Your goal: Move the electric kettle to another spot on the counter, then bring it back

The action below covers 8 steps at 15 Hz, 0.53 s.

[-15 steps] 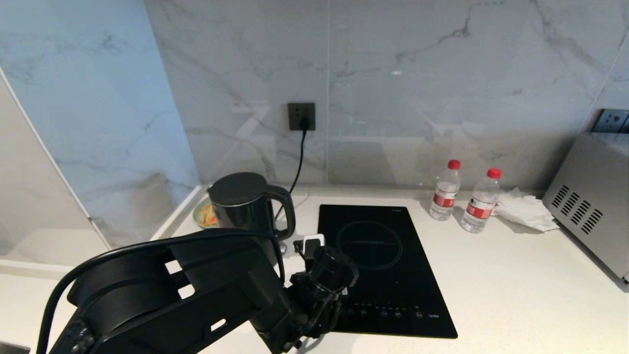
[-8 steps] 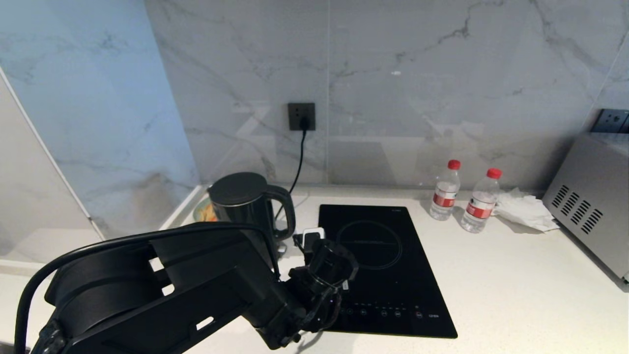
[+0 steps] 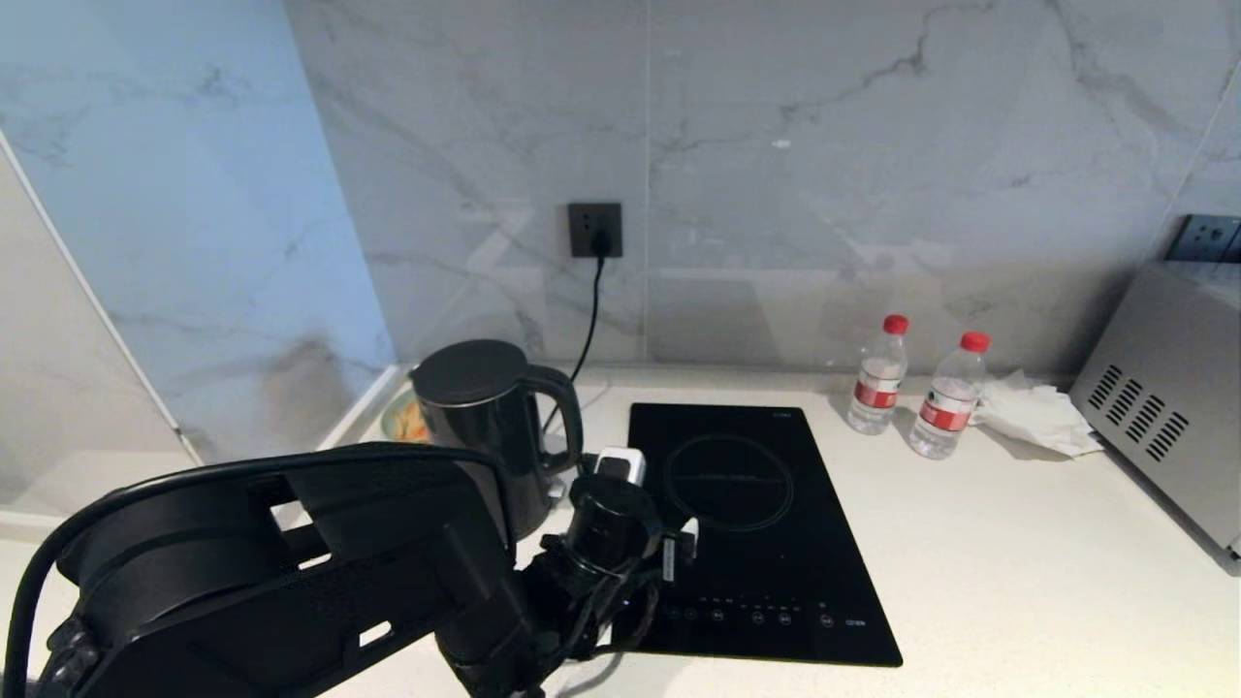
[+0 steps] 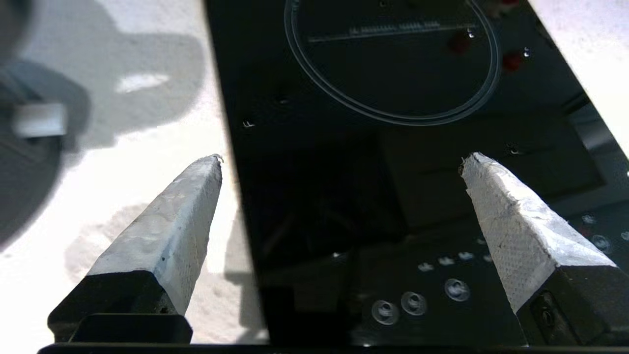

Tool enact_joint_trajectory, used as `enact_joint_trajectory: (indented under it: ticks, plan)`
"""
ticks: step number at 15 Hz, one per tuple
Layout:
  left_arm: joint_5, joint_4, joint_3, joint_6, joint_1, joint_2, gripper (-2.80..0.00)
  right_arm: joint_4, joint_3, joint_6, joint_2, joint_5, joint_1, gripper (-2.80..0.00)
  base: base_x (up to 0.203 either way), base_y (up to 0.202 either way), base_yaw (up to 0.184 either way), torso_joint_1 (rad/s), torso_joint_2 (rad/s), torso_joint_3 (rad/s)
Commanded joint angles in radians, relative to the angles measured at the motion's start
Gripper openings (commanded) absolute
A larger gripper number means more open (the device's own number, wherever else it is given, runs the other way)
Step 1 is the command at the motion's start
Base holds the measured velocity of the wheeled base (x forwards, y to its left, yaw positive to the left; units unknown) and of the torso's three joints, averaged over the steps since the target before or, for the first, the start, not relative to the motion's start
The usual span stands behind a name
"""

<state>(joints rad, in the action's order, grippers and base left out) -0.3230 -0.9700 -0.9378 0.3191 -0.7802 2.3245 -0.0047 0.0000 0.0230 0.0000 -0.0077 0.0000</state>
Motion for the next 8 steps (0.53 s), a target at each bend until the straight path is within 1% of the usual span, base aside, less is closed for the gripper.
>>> enact_joint_trajectory:
  ticks: [1, 3, 4, 6, 8]
  plan:
    - [0.015, -0.006, 0.0, 0.034, 0.014, 0.009, 0.0, 0.0, 0.0, 0.0, 0.0, 0.0, 0.0, -2.8, 0.0, 0.0, 0.0, 0.0, 0.0, 0.0]
    - [0.101, -0.006, -0.003, 0.043, 0.03, 0.005, 0.0, 0.0, 0.0, 0.0, 0.0, 0.0, 0.0, -2.8, 0.0, 0.0, 0.0, 0.0, 0.0, 0.0]
    - [0.132, -0.006, -0.003, 0.043, 0.035, 0.004, 0.0, 0.0, 0.0, 0.0, 0.0, 0.0, 0.0, -2.8, 0.0, 0.0, 0.0, 0.0, 0.0, 0.0]
    - [0.163, -0.006, 0.002, 0.043, 0.035, 0.015, 0.0, 0.0, 0.0, 0.0, 0.0, 0.0, 0.0, -2.8, 0.0, 0.0, 0.0, 0.0, 0.0, 0.0]
    - [0.163, -0.006, -0.006, 0.041, 0.035, 0.021, 0.0, 0.0, 0.0, 0.0, 0.0, 0.0, 0.0, -2.8, 0.0, 0.0, 0.0, 0.0, 0.0, 0.0]
